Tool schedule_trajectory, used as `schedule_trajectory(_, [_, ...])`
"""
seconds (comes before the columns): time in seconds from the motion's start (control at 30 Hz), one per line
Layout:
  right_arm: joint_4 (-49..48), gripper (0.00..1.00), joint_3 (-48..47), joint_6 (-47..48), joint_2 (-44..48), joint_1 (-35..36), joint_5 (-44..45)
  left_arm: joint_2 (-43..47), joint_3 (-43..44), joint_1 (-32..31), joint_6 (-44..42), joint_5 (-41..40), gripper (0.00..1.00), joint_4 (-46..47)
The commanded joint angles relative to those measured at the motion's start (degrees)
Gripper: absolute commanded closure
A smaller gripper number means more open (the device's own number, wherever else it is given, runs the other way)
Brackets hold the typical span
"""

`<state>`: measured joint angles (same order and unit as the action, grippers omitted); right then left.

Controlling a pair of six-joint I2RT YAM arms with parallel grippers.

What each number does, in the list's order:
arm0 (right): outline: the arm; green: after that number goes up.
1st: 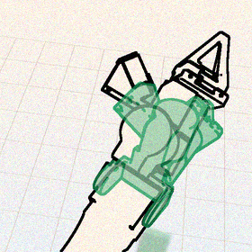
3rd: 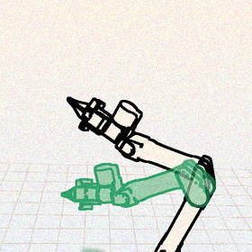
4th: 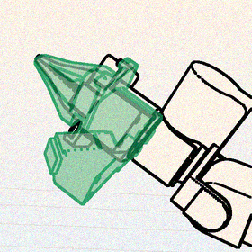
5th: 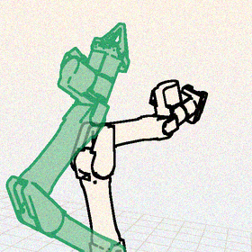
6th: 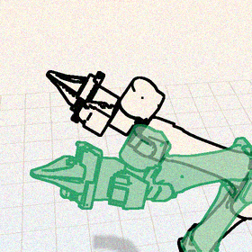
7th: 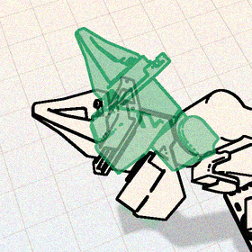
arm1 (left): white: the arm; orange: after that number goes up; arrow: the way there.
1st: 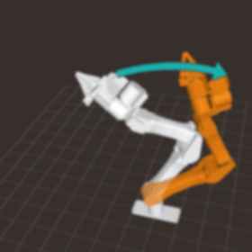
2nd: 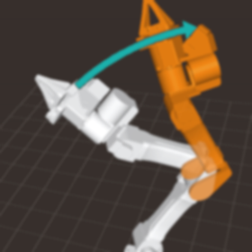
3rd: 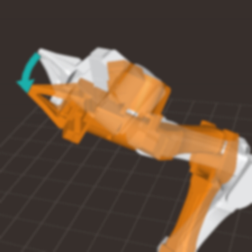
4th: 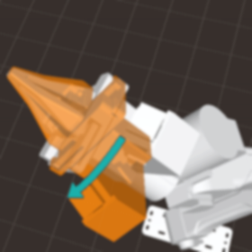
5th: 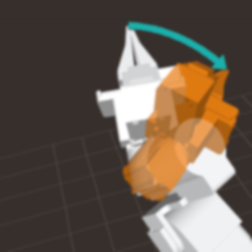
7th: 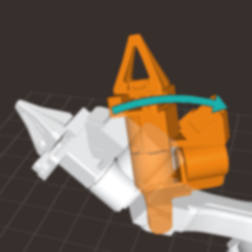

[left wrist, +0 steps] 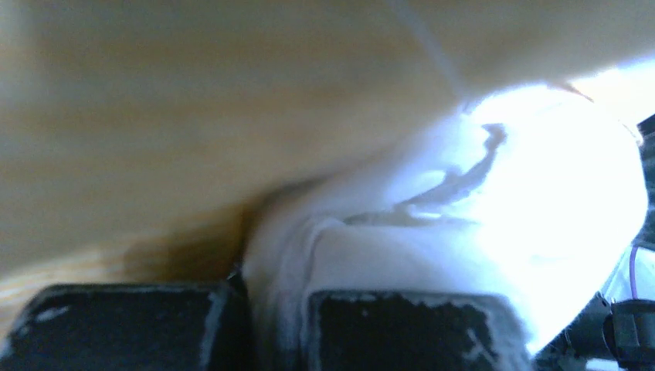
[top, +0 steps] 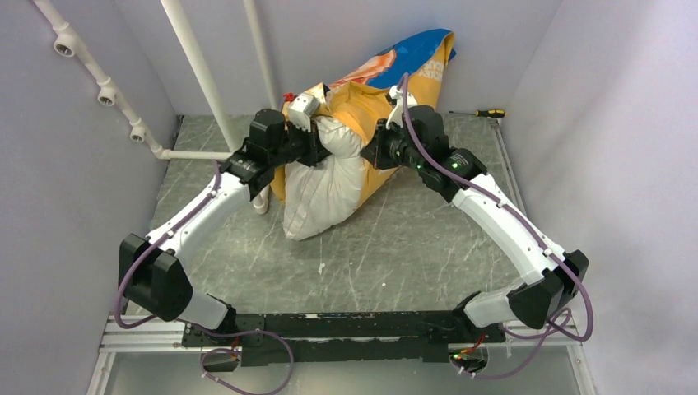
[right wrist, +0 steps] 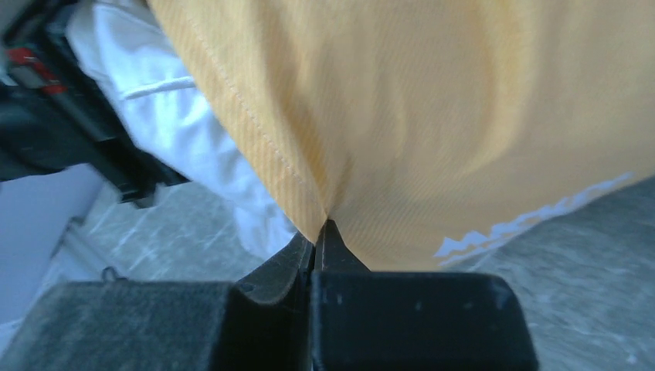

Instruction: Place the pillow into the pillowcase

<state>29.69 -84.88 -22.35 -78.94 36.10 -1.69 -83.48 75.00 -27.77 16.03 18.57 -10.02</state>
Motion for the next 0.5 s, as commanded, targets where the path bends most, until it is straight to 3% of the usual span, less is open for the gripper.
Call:
schedule_trajectory(0.0, [-13.3,1.00,-3.9,-6.5,1.6,1.1,-22.3,0.0,-3.5,-3.7,2.7,2.5,1.00,31.1])
schedule_trajectory(0.1, [-17.4,1.00,-4.7,-10.0,1.1,0.8,-29.7,-2.2,-4.2,-7.0,-0.1,1.6,1.00,39.2])
schedule_trajectory(0.23, [-25.5,1.00,-3.7,-15.6,1.7,-0.1,-36.8,-5.9,-1.7,-9.5,-3.1,-3.4,1.00,39.3])
schedule_trajectory(0.37, [-31.5,1.00,-3.8,-19.4,2.5,-0.6,-43.3,-9.5,-2.7,-9.6,-3.1,-8.0,1.00,46.9])
schedule_trajectory(0.47, [-36.5,1.00,-4.2,-22.2,2.3,-0.7,-48.1,-13.5,0.2,-9.9,-3.9,-8.7,1.00,47.4])
